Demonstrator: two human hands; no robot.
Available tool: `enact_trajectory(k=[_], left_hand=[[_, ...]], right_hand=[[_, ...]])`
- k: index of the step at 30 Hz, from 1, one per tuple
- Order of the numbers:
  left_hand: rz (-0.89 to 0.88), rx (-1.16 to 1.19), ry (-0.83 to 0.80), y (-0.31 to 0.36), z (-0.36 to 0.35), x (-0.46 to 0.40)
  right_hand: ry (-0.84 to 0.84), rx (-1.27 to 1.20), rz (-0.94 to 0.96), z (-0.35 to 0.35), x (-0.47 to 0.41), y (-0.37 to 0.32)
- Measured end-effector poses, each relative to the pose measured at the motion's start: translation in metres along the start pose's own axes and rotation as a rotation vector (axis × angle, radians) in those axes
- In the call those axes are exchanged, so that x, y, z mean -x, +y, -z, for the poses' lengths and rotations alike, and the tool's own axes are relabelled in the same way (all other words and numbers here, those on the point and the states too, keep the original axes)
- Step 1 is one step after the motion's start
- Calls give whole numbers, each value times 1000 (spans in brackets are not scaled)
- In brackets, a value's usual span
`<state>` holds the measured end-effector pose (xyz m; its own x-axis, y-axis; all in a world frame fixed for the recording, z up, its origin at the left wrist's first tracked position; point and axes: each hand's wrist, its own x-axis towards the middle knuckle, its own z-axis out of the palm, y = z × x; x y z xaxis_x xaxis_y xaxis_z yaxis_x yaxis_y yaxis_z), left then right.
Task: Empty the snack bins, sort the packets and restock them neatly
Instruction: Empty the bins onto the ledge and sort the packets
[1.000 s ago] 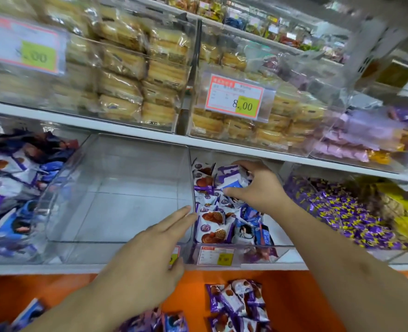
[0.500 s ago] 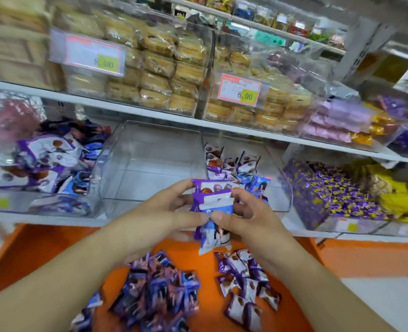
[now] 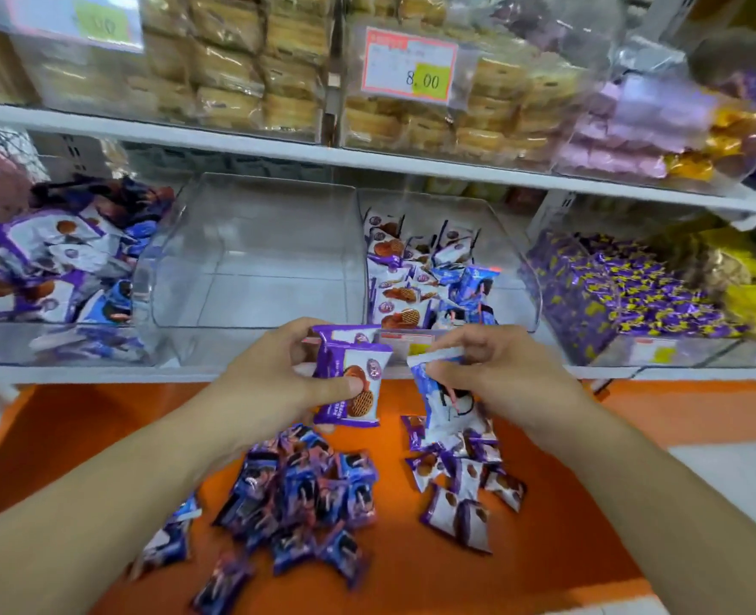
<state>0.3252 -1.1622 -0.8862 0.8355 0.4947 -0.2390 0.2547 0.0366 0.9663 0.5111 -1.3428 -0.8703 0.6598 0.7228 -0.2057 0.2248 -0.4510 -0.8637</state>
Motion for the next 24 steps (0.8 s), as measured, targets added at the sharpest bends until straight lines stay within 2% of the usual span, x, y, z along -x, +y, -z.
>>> enact_trajectory(k=[3,9,14,16,19,22,24], left_hand=[[78,-71,-75,-26,-25,-5],[310,-145,-167,-95,-92,-42],[297,-209,-221,-134,-161,-102],[302,-193,-308,-140,-183,-117],[298,-244,-346,-136,-196,-124],[332,-81,-350,-109,-180,-105],[291,28,-409,-84,-152,-78]], right_hand=[[-2,128,-53,36,-3,19],[-5,136,-112,76,-5,57],[40,228,-116,98,-9,71],[26,243,-125,102,-9,73],[1,224,-138,98,-9,73],[-6,227,-126,87,-10,69],[-7,205,-103,74,-10,64]])
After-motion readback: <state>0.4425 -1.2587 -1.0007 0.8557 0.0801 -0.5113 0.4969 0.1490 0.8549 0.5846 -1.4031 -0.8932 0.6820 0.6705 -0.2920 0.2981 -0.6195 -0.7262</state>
